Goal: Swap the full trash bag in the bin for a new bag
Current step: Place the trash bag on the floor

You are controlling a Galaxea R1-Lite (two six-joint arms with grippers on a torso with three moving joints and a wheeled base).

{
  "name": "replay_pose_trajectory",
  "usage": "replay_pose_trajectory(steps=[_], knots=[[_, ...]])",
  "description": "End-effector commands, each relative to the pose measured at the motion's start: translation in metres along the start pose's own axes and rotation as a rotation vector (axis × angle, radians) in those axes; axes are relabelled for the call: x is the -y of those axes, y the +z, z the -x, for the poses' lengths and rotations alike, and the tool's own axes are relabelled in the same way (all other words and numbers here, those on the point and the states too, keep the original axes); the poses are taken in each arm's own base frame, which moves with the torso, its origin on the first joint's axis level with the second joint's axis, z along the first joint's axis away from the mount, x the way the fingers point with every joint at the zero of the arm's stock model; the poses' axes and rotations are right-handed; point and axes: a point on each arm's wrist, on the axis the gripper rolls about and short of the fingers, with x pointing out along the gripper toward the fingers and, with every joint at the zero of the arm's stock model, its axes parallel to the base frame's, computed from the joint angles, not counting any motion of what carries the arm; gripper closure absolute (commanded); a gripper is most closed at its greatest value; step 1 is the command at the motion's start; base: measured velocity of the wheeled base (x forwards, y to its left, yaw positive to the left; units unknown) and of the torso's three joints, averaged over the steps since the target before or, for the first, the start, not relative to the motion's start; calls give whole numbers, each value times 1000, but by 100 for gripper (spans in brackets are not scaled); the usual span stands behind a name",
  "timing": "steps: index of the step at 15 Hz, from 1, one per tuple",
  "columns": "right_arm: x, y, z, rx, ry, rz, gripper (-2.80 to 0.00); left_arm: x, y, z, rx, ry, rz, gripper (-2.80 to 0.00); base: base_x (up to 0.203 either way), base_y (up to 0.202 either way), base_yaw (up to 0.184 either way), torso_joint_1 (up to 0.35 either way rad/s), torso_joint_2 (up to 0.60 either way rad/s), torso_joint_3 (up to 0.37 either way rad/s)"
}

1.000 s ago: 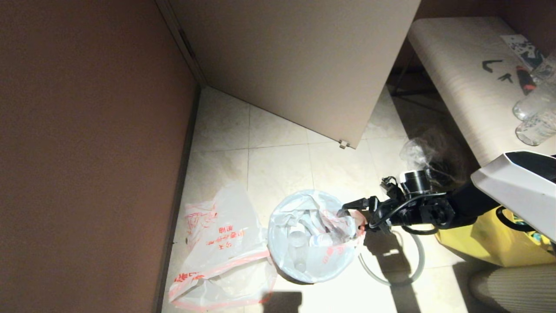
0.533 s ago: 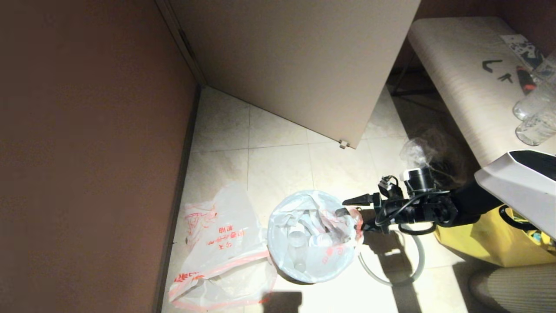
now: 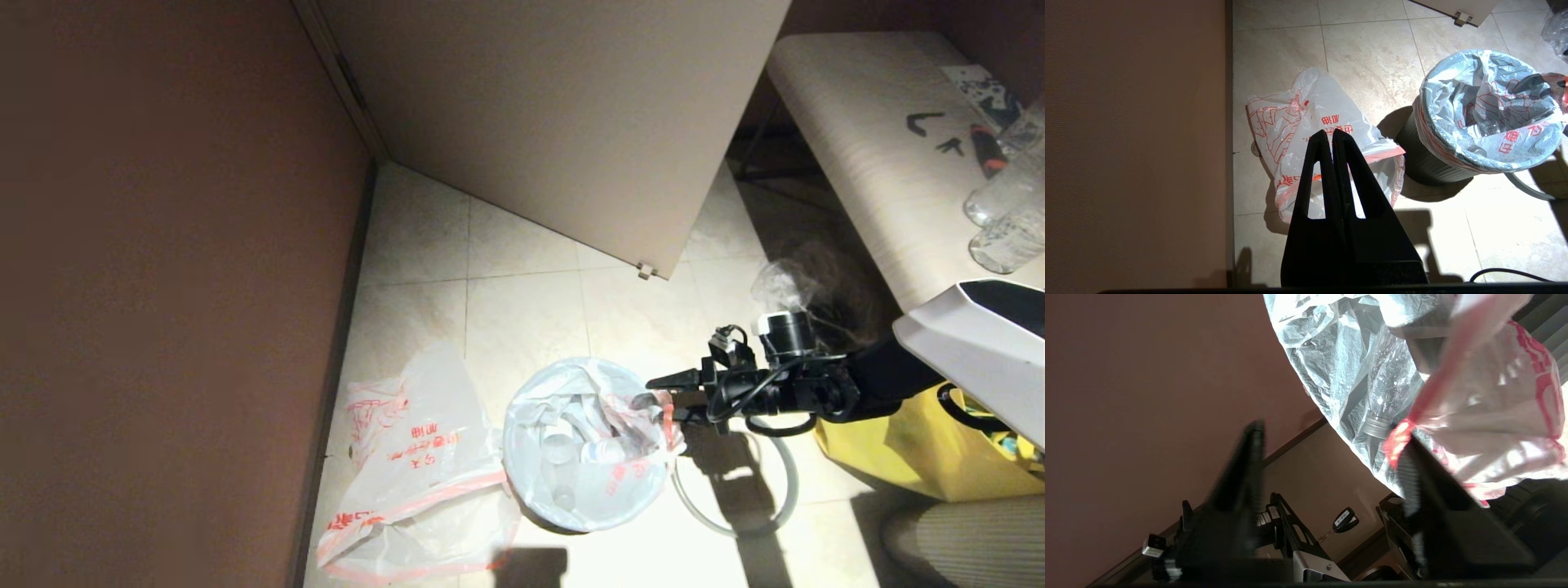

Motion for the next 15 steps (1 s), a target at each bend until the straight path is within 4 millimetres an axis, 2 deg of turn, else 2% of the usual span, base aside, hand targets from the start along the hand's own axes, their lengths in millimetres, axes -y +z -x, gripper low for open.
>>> replay_pose_trajectory(steps=[1, 8, 15], knots=[[0, 0, 0, -3, 5, -3, 0, 0, 0, 0, -2, 0, 0, 0, 0, 0, 0, 0, 0, 0], [-4, -1, 3, -32, 37, -30, 0, 0, 0, 0, -2, 0, 0, 0, 0, 0, 0, 0, 0, 0], [-18, -9, 15, -54, 69, -38, 0, 0, 0, 0, -2, 0, 0, 0, 0, 0, 0, 0, 0, 0]])
